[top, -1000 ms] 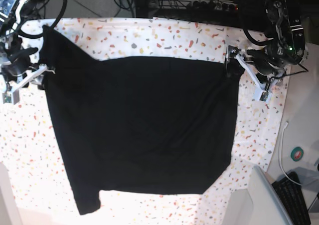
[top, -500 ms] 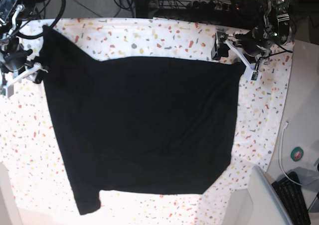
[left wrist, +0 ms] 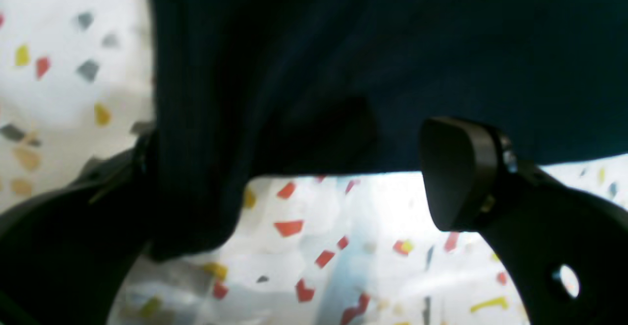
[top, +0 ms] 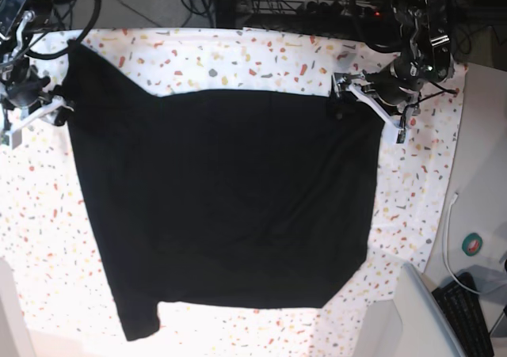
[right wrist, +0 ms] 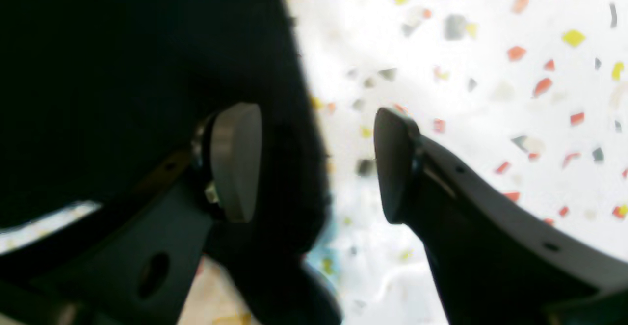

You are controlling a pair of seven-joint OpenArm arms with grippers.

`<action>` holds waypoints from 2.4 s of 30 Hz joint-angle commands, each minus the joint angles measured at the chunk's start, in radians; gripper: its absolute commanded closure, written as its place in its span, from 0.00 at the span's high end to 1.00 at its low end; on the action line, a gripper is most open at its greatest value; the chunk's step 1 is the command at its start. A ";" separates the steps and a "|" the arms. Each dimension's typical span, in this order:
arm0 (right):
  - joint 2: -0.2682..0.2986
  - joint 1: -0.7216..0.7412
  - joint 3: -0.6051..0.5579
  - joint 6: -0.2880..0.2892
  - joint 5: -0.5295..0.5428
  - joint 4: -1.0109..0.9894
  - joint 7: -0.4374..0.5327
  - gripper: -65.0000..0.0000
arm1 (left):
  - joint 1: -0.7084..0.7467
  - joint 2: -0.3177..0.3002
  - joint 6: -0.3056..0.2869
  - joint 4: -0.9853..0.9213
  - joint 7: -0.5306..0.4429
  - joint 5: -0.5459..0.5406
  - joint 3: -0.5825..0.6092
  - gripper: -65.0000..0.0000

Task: Layout the t-shirt on the table in an organized manner, then fold the t-shirt properly
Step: 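Pull the shirt shoulders with both grippers to straighten the body, then regrasp the shirt shoulder with the right gripper and smooth it outward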

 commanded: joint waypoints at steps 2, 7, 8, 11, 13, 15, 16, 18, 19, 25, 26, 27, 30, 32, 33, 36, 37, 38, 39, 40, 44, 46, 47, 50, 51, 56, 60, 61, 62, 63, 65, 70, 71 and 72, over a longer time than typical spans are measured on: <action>0.030 0.016 -0.001 0.004 0.021 -0.029 0.057 0.54 | -0.005 0.001 0.000 0.001 0.035 0.004 0.004 0.87; 0.037 0.055 -0.005 0.006 0.021 -0.089 0.064 0.54 | -0.005 -0.007 0.000 0.008 0.043 0.004 -0.007 0.00; 0.037 0.064 -0.005 0.006 0.021 -0.105 0.064 0.54 | -0.005 -0.007 0.000 0.012 0.044 0.004 -0.027 0.00; 0.036 0.076 -0.005 0.006 0.021 -0.126 0.034 0.54 | -0.005 -0.007 0.000 0.035 0.069 0.004 -0.101 0.00; 0.018 0.073 -0.007 0.006 0.021 -0.118 -0.011 0.54 | -0.009 -0.014 0.000 0.063 0.129 0.004 -0.156 0.00; 0.001 0.071 -0.007 0.006 0.018 -0.123 -0.031 0.54 | -0.012 -0.017 0.000 0.092 0.162 0.004 -0.205 0.00; -0.001 0.064 -0.007 0.006 0.020 -0.129 -0.031 0.54 | -0.012 -0.019 0.000 0.106 0.170 0.004 -0.222 0.00; -0.019 0.058 -0.009 0.006 0.020 -0.128 -0.032 0.54 | -0.012 -0.021 0.000 0.126 0.173 0.006 -0.234 0.00; -0.032 0.055 -0.009 0.006 0.020 -0.120 -0.032 0.54 | -0.012 -0.021 0.000 0.126 0.175 0.007 -0.234 0.00; -0.050 0.039 -0.064 0.010 0.020 -0.031 -0.038 0.54 | -0.006 -0.016 0.000 0.117 0.176 0.009 -0.231 0.00; -0.044 0.036 -0.116 0.024 0.020 -0.011 -0.051 0.54 | -0.006 -0.014 0.000 0.115 0.176 0.009 -0.231 0.00; -0.042 0.030 -0.162 0.040 0.020 -0.002 -0.060 0.54 | -0.006 -0.014 0.000 0.115 0.176 0.009 -0.231 0.00; -0.041 0.058 -0.263 0.035 0.015 -0.029 -0.032 0.54 | -0.006 -0.014 0.000 0.115 0.176 0.009 -0.231 0.00; -0.041 0.093 -0.266 -0.010 0.014 -0.088 0.008 0.54 | -0.006 -0.014 0.000 0.115 0.176 0.009 -0.231 0.00; -0.041 0.108 -0.268 -0.034 0.014 -0.118 0.026 0.54 | -0.006 -0.014 0.000 0.118 0.176 0.009 -0.231 0.00; -0.024 0.124 -0.271 -0.099 0.014 -0.169 0.089 0.54 | -0.005 -0.014 0.000 0.118 0.176 0.009 -0.231 0.00; -0.019 0.124 -0.271 -0.112 0.014 -0.172 0.100 0.54 | -0.005 -0.014 0.000 0.118 0.176 0.009 -0.231 0.00; -0.016 0.122 -0.271 -0.125 0.014 -0.174 0.109 0.54 | -0.005 -0.014 0.000 0.117 0.176 0.009 -0.231 0.00; -0.015 0.124 -0.271 -0.132 0.014 -0.177 0.110 0.54 | -0.005 -0.014 0.000 0.115 0.176 0.009 -0.231 0.00; -0.007 0.125 -0.271 -0.134 0.014 -0.180 0.110 0.54 | -0.005 -0.014 0.000 0.113 0.176 0.010 -0.231 0.00; -0.001 0.124 -0.272 -0.129 0.018 -0.201 0.104 0.54 | -0.005 -0.014 0.000 0.113 0.176 0.010 -0.193 0.00; -0.012 0.120 -0.274 -0.123 0.020 -0.200 0.066 0.54 | -0.005 -0.014 0.000 0.115 0.176 0.013 -0.160 0.00; -0.019 0.120 -0.279 -0.106 0.020 -0.198 0.054 0.54 | -0.005 -0.014 0.000 0.115 0.176 0.015 -0.148 0.00; -0.019 0.117 -0.338 -0.033 0.017 -0.204 0.048 0.54 | -0.005 -0.014 0.000 0.115 0.176 0.015 -0.113 0.00; -0.018 0.120 -0.352 -0.028 0.015 -0.209 0.051 0.53 | -0.005 -0.014 0.000 0.115 0.176 0.015 -0.105 0.00; -0.015 0.179 -0.309 -0.028 0.015 -0.229 0.043 0.00 | -0.014 -0.014 0.000 0.115 0.176 0.015 -0.105 0.00; -0.015 0.225 -0.280 -0.120 0.006 -0.131 -0.020 0.00 | -0.015 -0.017 0.003 0.115 0.176 0.015 -0.105 0.00; -0.015 0.243 -0.286 -0.168 -0.011 -0.114 -0.032 0.00 | -0.018 -0.017 0.003 0.117 0.176 0.015 -0.105 0.00; -0.015 0.269 -0.308 -0.209 -0.031 -0.114 -0.037 0.00 | -0.025 -0.017 0.003 0.121 0.176 0.016 -0.104 0.00; -0.013 0.300 -0.338 -0.240 -0.055 -0.138 -0.035 0.00 | -0.038 -0.017 0.003 0.123 0.176 0.016 -0.104 0.00; -0.001 0.366 -0.371 -0.267 -0.098 -0.215 -0.032 0.00 | -0.060 -0.017 0.003 0.115 0.176 0.016 -0.104 0.00; 0.005 0.464 -0.286 -0.272 -0.117 -0.384 -0.040 0.06 | -0.066 -0.017 0.004 0.117 0.176 0.016 -0.104 0.00; 0.005 0.455 -0.262 -0.269 -0.117 -0.373 -0.048 0.21 | -0.060 -0.019 0.004 0.117 0.176 0.016 -0.104 0.00; 0.005 0.440 -0.240 -0.264 -0.115 -0.353 -0.071 0.38 | -0.049 -0.021 0.004 0.113 0.176 0.016 -0.104 0.00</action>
